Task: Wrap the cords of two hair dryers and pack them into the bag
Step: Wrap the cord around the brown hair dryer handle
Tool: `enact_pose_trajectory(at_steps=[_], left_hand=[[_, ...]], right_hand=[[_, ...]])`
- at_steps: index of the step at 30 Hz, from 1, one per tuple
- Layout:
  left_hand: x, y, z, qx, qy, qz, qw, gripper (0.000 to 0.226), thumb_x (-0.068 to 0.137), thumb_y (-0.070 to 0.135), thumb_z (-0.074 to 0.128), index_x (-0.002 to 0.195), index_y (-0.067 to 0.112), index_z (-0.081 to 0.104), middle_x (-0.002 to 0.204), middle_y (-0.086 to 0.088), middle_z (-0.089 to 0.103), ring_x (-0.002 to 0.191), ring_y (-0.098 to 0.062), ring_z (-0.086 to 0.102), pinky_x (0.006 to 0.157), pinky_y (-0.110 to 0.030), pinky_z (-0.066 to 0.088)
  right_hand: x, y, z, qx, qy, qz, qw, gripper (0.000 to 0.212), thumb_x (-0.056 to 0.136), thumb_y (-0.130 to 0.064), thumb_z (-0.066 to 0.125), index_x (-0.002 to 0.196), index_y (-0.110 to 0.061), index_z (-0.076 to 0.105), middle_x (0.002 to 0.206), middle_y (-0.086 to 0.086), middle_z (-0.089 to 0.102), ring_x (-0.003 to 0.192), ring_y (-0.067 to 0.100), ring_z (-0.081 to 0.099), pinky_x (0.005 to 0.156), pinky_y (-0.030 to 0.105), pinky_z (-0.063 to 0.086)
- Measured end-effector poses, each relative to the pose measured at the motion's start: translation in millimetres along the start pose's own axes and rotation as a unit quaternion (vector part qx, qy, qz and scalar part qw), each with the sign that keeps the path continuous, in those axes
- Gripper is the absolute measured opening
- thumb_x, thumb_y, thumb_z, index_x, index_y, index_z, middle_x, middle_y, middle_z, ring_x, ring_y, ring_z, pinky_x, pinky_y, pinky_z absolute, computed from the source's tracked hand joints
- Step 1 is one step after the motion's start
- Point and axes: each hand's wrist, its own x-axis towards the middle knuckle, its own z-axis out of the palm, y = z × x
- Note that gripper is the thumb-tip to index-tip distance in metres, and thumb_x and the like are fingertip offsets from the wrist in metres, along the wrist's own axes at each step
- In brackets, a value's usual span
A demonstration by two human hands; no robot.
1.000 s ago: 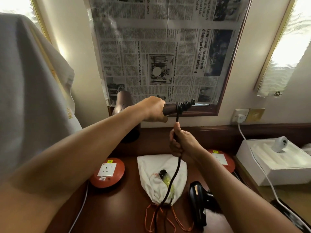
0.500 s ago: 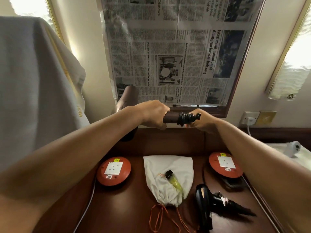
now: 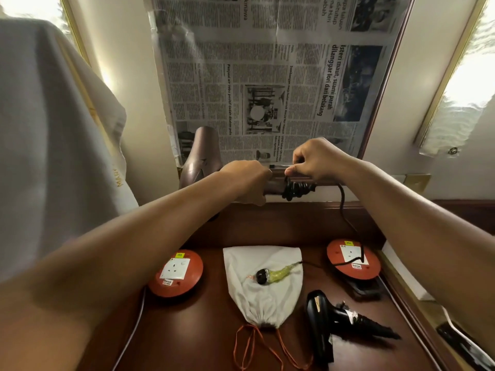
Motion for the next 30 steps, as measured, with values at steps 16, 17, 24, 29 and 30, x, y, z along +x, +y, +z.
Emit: enact_pose_trajectory(at_steps=[16,17,24,29,30], left_hand=[[17.1,8.1,11.7,-0.046,-0.016,-0.079,0.996,0.029,0.082,0.036,0.068,0.102,0.017,0.057,0.082,0.002,0.051,0.079,-0.022,0.056,0.072,-0.034,0.049],[16.8,7.9,12.1,-0.057,-0.017,-0.083,0.995,0.030,0.082,0.036,0.068,0.102,0.016,0.058,0.084,0.001,0.053,0.079,-0.022,0.057,0.073,-0.035,0.050],[21.1,4.4,3.2,-0.173,-0.024,-0.104,0.979,0.026,0.077,0.035,0.074,0.092,0.020,0.059,0.084,-0.001,0.060,0.074,-0.018,0.058,0.065,-0.030,0.047],[15.8,2.2,-2.3,-0.152,-0.032,-0.080,0.985,0.028,0.075,0.035,0.072,0.092,0.019,0.058,0.084,-0.002,0.060,0.073,-0.018,0.058,0.065,-0.031,0.050],[14.6,2.1,-3.2,-0.157,-0.032,-0.076,0.984,0.027,0.075,0.034,0.072,0.093,0.018,0.059,0.084,-0.002,0.061,0.074,-0.018,0.059,0.067,-0.032,0.052]], right_hand=[[-63.3,-44.3,86.3,0.172,0.215,0.104,0.956,0.020,0.098,-0.014,0.046,0.106,0.000,0.058,0.087,0.013,0.064,0.078,0.025,0.057,0.064,0.027,0.036],[-66.1,-44.8,93.6,0.200,0.235,0.108,0.945,0.020,0.099,-0.015,0.047,0.104,-0.001,0.059,0.084,0.011,0.063,0.075,0.022,0.057,0.063,0.027,0.037],[-86.2,-39.8,126.6,0.601,0.112,0.134,0.780,0.034,0.104,-0.023,0.037,0.081,-0.008,0.057,0.056,0.004,0.043,0.041,0.011,0.035,0.041,0.022,0.027],[-89.4,-22.1,144.8,0.690,0.023,0.130,0.711,0.032,0.103,-0.020,0.037,0.085,-0.006,0.059,0.059,0.001,0.038,0.045,0.009,0.030,0.042,0.021,0.026],[-87.8,-19.7,145.1,0.688,0.011,0.130,0.714,0.034,0.103,-0.023,0.038,0.083,-0.005,0.058,0.058,0.001,0.037,0.045,0.010,0.029,0.042,0.021,0.026]])
